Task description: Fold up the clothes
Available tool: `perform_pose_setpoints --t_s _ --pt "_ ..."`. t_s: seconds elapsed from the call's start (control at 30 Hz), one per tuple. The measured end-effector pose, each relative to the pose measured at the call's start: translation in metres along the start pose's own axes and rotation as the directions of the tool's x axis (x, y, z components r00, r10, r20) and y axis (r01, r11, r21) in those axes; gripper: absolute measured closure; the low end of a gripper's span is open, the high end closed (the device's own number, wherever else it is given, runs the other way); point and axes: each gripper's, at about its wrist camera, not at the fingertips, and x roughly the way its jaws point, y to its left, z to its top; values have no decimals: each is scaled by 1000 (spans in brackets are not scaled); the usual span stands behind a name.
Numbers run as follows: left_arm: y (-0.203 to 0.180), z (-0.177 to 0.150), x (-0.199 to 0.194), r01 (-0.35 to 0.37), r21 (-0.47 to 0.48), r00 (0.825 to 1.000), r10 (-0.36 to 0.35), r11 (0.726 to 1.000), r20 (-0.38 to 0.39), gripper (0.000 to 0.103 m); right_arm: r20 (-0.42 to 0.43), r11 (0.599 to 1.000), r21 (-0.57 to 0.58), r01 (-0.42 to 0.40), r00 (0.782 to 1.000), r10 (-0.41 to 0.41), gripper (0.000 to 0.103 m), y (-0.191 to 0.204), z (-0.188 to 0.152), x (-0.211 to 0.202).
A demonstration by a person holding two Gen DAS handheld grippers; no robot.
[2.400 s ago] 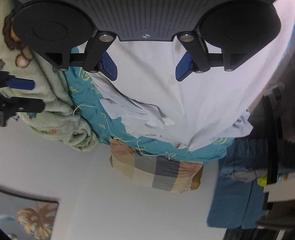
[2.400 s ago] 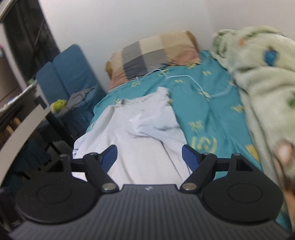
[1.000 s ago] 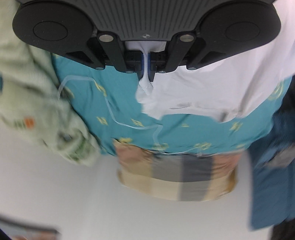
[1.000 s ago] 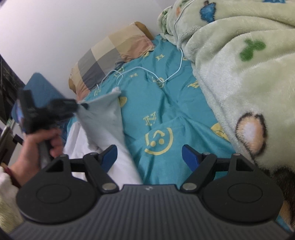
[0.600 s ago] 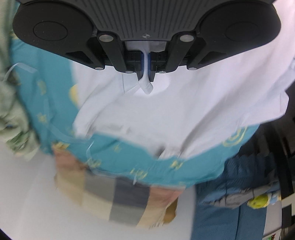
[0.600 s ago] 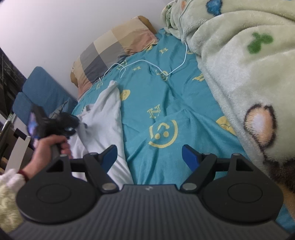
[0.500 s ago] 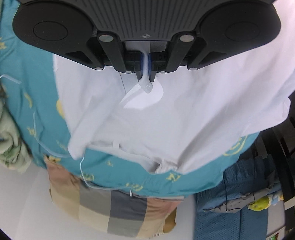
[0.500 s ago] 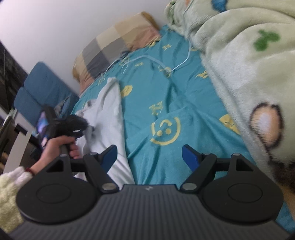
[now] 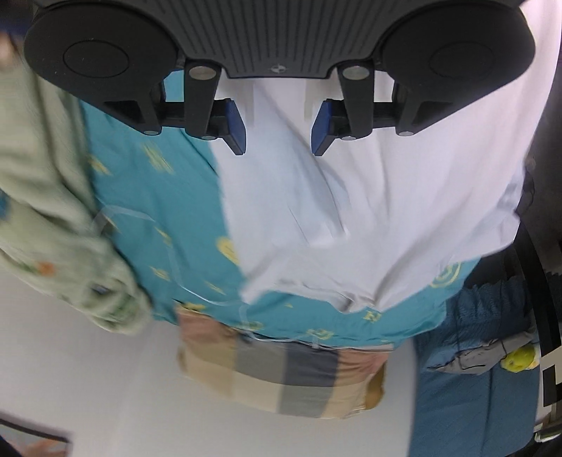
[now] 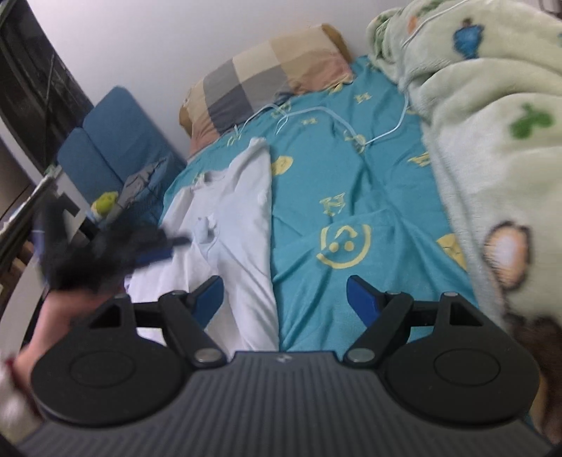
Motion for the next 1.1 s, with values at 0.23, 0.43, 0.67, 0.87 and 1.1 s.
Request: perform_pose_setpoints --t_s 0.23,0.43,0.67,0.87,1.1 --pt "-35 -102 -78 123 -32 990 -125 992 -59 59 92 1000 11 -5 996 4 24 9 -9 -58" --pt "-62 -158 -103 156 29 986 -154 987 -62 59 104 1000 1 29 994 -29 24 7 -44 -89" --pt "-87 -176 -90 71 188 997 -64 980 -42 61 93 998 -13 69 993 -68 24 5 -43 -76" --pt "-97 -188 -70 9 267 997 12 964 -77 95 84 998 38 50 995 -53 24 -6 -43 -73" --pt "-72 -170 -90 78 78 992 -69 994 -106 102 61 995 101 9 998 -15 24 -16 -43 -69"
